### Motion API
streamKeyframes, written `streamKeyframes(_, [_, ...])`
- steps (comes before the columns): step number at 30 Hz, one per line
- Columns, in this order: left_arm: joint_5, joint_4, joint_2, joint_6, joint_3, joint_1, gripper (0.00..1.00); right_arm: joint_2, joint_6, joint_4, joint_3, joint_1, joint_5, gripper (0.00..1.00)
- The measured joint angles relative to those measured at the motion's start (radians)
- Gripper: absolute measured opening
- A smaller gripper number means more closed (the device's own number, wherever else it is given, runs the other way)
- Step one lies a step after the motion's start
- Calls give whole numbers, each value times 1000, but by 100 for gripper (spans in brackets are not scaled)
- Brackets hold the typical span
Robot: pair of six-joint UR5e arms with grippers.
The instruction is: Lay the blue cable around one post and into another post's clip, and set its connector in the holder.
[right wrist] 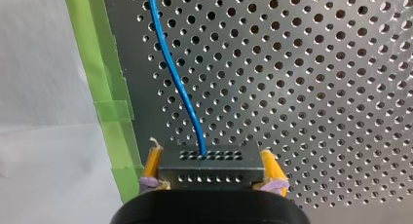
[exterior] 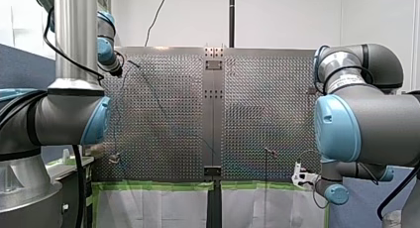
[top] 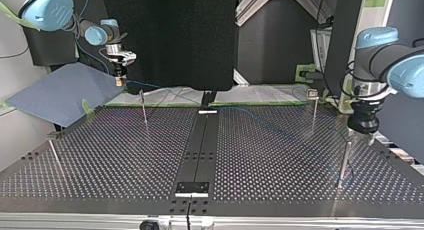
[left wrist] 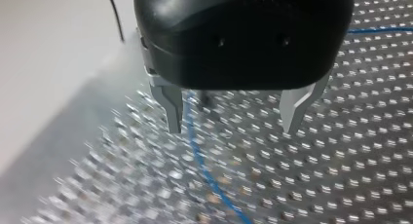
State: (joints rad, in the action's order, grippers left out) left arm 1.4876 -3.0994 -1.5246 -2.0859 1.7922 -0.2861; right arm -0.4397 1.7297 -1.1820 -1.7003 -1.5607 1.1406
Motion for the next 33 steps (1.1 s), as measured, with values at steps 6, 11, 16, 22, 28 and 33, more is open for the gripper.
streamKeyframes(6, [49, -53, 53, 53, -52, 1, 99, 0, 2, 5, 0, 0, 0, 0])
streamKeyframes(11, [65, -95, 95, 89, -95, 12, 99, 0, 3, 8, 0, 0, 0, 0])
streamKeyframes(16, [47, -135, 135, 105, -135, 30, 99, 0, 5, 8, 0, 0, -1, 0])
streamKeyframes(22, [24, -189, 189, 112, -189, 66, 99, 0, 11, 9, 2, 0, -3, 0])
streamKeyframes(28, [48, -241, 210, 146, -241, 116, 99, 0, 12, 11, 2, -1, -4, 0])
streamKeyframes(33, [77, -280, 195, 170, -259, 154, 99, 0, 12, 13, 2, -4, -4, 0])
